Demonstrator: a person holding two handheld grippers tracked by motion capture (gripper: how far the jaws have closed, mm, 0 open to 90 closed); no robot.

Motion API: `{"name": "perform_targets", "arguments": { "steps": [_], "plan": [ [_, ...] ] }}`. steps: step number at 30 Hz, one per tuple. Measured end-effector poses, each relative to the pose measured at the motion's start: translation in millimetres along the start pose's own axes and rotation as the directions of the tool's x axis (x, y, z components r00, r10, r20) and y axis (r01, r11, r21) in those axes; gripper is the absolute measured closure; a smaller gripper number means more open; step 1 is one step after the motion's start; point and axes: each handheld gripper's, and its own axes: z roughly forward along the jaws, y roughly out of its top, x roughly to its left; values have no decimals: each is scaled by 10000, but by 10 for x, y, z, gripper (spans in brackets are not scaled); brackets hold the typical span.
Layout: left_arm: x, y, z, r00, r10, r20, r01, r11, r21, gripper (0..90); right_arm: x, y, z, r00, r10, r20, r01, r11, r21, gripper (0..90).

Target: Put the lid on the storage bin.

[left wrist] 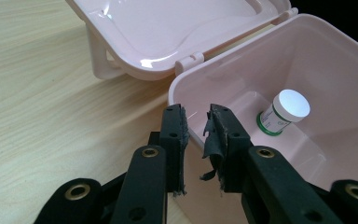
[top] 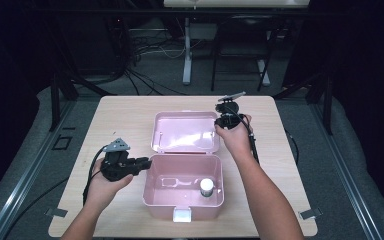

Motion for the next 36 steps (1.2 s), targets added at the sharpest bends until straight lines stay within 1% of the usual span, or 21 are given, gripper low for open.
{"name": "perform_targets", "arguments": {
  "steps": [3,5,8,23,28,31,34,36],
  "plan": [
    [0,0,0,10000,-6,-1,6,10000,-2,759,7,-1,-27,10000,-29,23,30,10000,-56,839],
    [0,-1,-1,10000,-29,-2,29,10000,-2,759,13,-3,-50,10000,-47,18,47,9998,-214,841],
    [-1,-1,-1,10000,-28,-11,28,10000,-2,759,17,-1,-72,10000,-51,22,51,9997,-252,842],
    [1,-2,0,10000,-70,-11,70,10000,-22,762,28,-5,-225,9999,-77,-127,67,9971,-759,849],
    [1,-3,1,9999,-108,-18,108,9999,-48,763,41,-15,-285,9997,-204,-129,190,9950,-979,850],
    [0,-3,0,9999,-109,-20,109,9999,-46,763,45,-18,-303,9997,-202,-126,188,9945,-1031,851],
    [1,-4,1,9999,-117,-22,117,9999,-52,763,52,-26,-349,9994,-301,-151,280,9919,-1237,852],
    [3,-4,1,9999,-105,-14,105,9999,-54,763,54,-28,-365,9994,-308,-164,285,9918,-1246,852]
  ]
}}
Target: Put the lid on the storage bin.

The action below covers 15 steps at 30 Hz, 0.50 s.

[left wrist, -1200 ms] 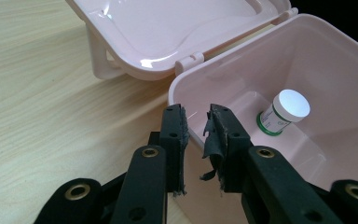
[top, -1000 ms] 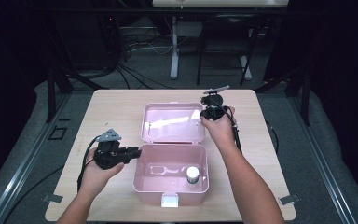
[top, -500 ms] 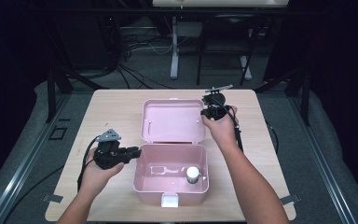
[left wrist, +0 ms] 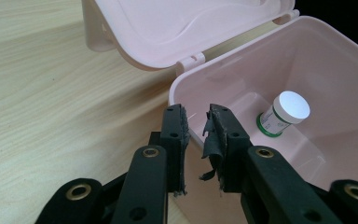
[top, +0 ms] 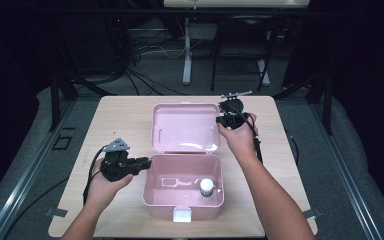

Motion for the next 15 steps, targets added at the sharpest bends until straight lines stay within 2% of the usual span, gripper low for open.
{"name": "perform_targets", "arguments": {
  "steps": [15],
  "plan": [
    [2,-3,-1,10000,-20,-2,20,10000,-20,764,21,-16,-184,9996,-214,-198,205,9988,-448,856]
  ]
}}
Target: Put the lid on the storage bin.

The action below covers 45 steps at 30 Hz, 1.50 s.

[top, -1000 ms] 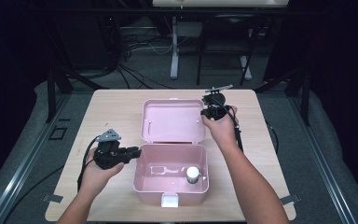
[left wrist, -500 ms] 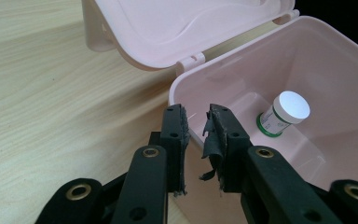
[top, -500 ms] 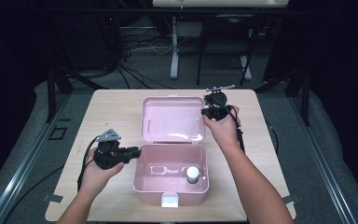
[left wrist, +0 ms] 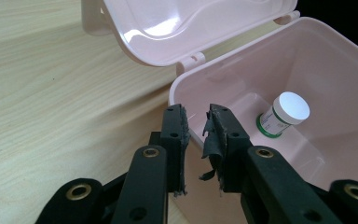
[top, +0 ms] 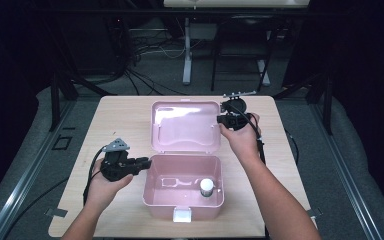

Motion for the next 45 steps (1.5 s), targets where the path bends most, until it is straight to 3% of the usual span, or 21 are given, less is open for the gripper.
{"name": "perform_targets", "arguments": {
  "steps": [18,45],
  "plan": [
    [-2,-1,0,10000,-16,-24,16,10000,-9,764,28,-36,-190,9993,-340,-178,331,9983,-486,862],
    [0,-4,-9,9999,-163,-17,163,9999,2,766,104,-157,-489,9939,-989,-492,917,9871,-1309,865]
  ]
}}
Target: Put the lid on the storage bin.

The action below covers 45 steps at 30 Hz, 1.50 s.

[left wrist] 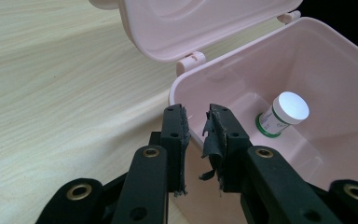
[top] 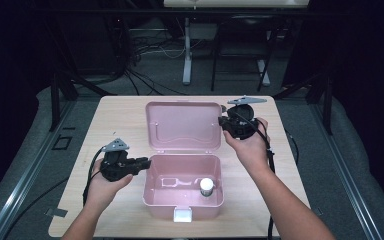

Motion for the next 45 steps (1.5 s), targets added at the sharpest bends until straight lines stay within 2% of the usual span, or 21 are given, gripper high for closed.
{"name": "perform_targets", "arguments": {
  "steps": [5,17,21,30,40,43,45],
  "plan": [
    [-1,-1,-2,10000,-26,-15,26,10000,9,766,11,-38,-75,9998,22,-181,-25,9998,-173,867],
    [15,-5,-6,9998,-156,88,156,9999,3,765,49,-144,-225,9986,-331,-413,305,9976,-618,870],
    [14,-4,-7,9997,-203,106,203,9998,17,764,45,-168,-255,9983,-274,-516,240,9976,-651,872],
    [23,-2,-11,9997,-222,102,222,9998,14,749,84,-215,-319,9974,-447,-563,403,9962,-768,872],
    [57,26,-103,9994,-329,-129,322,9982,-503,683,126,-283,-382,9968,-591,-546,536,9938,-975,872],
    [30,50,-143,9996,-222,-163,210,9973,-700,670,135,-297,-403,9964,-621,-577,562,9936,-983,871],
    [-2,85,-201,9996,8,-270,-31,9963,-857,670,141,-313,-420,9960,-696,-561,637,9929,-1005,870]
  ]
}}
